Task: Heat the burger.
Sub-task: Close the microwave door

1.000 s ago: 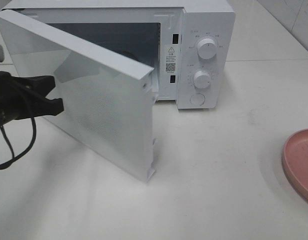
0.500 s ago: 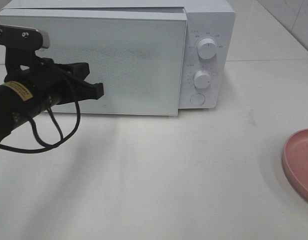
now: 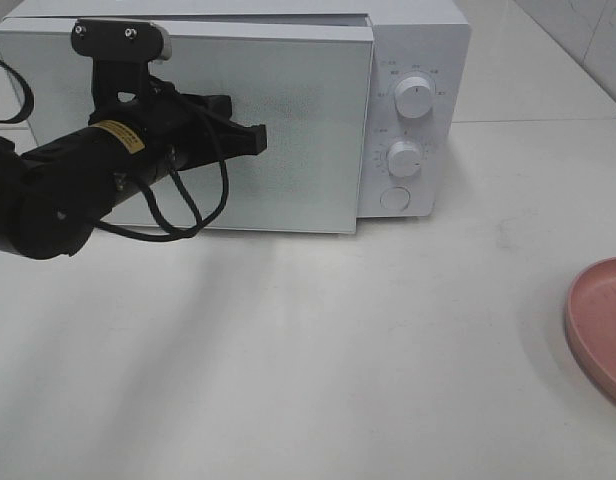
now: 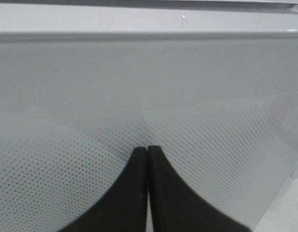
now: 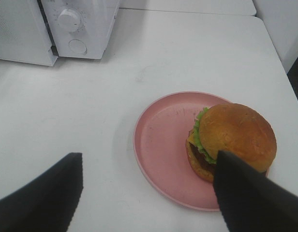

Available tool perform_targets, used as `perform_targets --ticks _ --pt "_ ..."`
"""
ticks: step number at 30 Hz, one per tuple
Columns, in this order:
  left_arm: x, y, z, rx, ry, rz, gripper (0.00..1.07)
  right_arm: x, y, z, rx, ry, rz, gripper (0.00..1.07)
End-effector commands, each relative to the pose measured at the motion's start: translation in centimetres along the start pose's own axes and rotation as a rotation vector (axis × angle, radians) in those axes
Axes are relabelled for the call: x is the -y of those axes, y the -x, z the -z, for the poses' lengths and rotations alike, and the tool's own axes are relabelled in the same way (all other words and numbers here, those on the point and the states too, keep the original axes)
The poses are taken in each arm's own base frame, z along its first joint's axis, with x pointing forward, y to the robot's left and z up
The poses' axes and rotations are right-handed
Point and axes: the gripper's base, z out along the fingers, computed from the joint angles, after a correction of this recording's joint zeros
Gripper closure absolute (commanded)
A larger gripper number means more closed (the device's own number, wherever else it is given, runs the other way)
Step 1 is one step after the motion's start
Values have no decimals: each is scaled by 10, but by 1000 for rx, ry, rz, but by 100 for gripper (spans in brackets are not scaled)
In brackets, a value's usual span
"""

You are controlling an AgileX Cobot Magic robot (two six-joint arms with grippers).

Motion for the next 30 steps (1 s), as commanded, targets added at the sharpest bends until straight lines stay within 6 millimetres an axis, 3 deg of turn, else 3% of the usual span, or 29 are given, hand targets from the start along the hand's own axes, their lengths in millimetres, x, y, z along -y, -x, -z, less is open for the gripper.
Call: perform_targets --ticks 1,12,18,24,30 --pt "4 5 -11 14 -1 9 107 1 -3 3 27 -11 -1 32" --pt "8 10 -43 12 7 20 107 1 -3 3 27 -11 -1 32" --pt "9 12 -49 21 10 27 107 1 -3 3 27 -11 -1 32" --pt "19 5 -33 -47 -26 2 107 1 -3 3 27 -11 -1 32" --pt "20 -4 7 -162 -49 -16 106 1 -3 3 27 -11 -1 32"
